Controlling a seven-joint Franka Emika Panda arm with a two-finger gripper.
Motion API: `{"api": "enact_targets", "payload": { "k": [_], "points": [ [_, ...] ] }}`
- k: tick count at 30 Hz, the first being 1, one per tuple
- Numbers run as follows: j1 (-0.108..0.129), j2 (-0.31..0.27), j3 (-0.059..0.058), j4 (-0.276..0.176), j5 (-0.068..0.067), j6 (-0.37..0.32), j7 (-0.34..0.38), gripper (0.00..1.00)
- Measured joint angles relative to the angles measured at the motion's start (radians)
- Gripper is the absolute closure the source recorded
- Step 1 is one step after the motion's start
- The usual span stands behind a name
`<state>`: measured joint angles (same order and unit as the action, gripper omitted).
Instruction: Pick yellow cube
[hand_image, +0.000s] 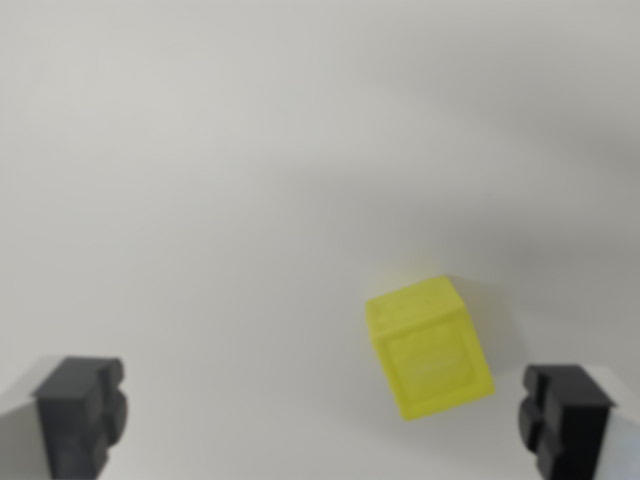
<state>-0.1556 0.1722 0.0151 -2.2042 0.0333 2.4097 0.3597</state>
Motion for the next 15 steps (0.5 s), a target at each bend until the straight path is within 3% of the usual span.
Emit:
{"api": "enact_targets", "payload": {
  "k": [15],
  "points": [
    [-0.025, 0.03, 0.0, -0.034, -0.002, 0.056, -0.088, 0.0]
  ]
}}
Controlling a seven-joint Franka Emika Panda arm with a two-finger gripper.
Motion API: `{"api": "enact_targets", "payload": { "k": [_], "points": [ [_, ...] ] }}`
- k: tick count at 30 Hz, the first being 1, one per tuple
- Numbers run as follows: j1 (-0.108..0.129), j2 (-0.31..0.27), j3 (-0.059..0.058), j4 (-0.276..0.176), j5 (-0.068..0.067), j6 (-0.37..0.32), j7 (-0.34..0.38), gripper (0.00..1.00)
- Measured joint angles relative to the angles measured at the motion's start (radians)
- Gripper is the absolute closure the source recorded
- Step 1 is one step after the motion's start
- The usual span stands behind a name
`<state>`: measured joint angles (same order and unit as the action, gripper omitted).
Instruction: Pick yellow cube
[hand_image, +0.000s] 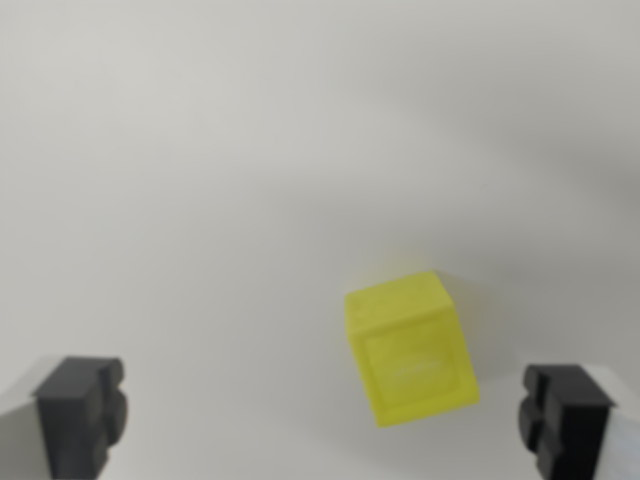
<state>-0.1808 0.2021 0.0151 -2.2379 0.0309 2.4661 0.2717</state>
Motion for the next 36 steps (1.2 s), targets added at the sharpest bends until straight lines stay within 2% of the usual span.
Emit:
{"api": "enact_targets", "payload": {
  "k": [36],
  "points": [
    [-0.064, 0.094, 0.0, -0.057, -0.014, 0.136, -0.206, 0.0]
  ]
}}
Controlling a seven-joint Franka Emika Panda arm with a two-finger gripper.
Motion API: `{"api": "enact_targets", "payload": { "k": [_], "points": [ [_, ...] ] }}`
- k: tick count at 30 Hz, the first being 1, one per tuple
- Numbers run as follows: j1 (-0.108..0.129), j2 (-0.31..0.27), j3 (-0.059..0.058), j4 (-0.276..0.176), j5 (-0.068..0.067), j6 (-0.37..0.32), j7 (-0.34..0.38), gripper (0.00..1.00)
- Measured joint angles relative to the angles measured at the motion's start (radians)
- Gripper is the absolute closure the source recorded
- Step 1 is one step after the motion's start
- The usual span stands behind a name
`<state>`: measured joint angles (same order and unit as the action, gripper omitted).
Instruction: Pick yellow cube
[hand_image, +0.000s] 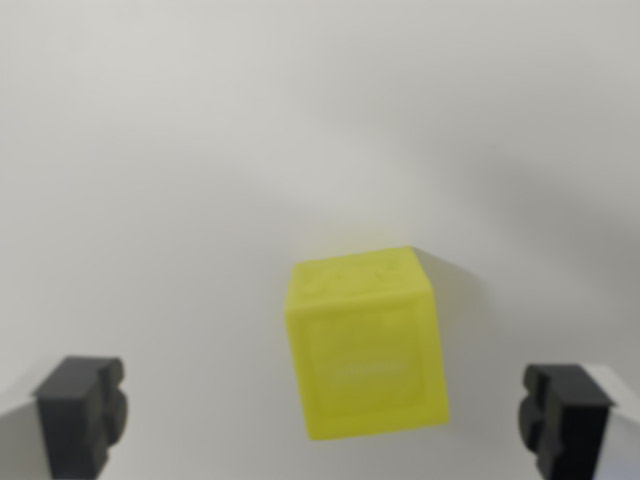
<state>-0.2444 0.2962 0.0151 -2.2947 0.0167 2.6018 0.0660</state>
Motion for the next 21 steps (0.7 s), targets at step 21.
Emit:
{"api": "enact_targets", "payload": {
  "k": [21],
  "points": [
    [-0.039, 0.069, 0.0, -0.017, -0.015, 0.078, -0.114, 0.0]
  ]
}}
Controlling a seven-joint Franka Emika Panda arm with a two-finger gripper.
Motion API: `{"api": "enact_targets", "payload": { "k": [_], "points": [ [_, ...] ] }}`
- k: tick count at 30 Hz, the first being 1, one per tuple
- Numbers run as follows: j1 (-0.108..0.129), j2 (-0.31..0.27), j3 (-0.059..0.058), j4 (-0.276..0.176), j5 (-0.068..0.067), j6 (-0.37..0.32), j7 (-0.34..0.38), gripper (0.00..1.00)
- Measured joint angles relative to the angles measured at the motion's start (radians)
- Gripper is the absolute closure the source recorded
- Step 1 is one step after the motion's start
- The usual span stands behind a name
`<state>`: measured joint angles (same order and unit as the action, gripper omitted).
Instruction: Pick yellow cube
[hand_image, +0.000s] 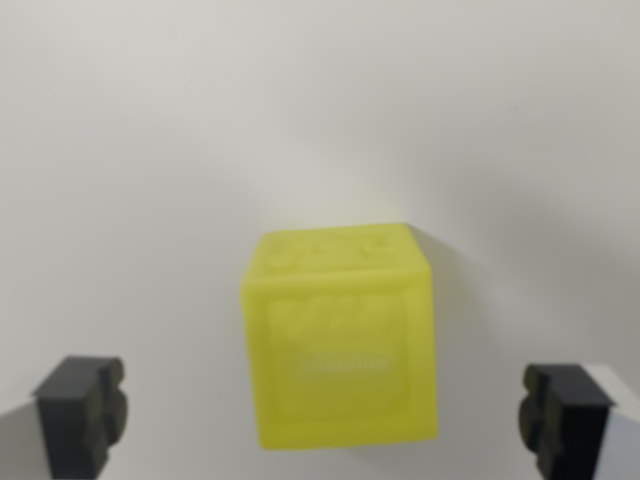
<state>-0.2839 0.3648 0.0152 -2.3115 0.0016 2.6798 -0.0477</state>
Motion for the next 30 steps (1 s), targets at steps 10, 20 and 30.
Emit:
{"api": "enact_targets", "payload": {
  "k": [10, 20, 30],
  "points": [
    [-0.02, 0.035, 0.0, -0.004, -0.01, 0.036, -0.052, 0.0],
    [-0.024, 0.077, 0.0, 0.002, -0.013, 0.071, -0.06, 0.0],
    [-0.025, 0.119, 0.0, 0.012, -0.017, 0.102, -0.06, 0.0]
  ]
}}
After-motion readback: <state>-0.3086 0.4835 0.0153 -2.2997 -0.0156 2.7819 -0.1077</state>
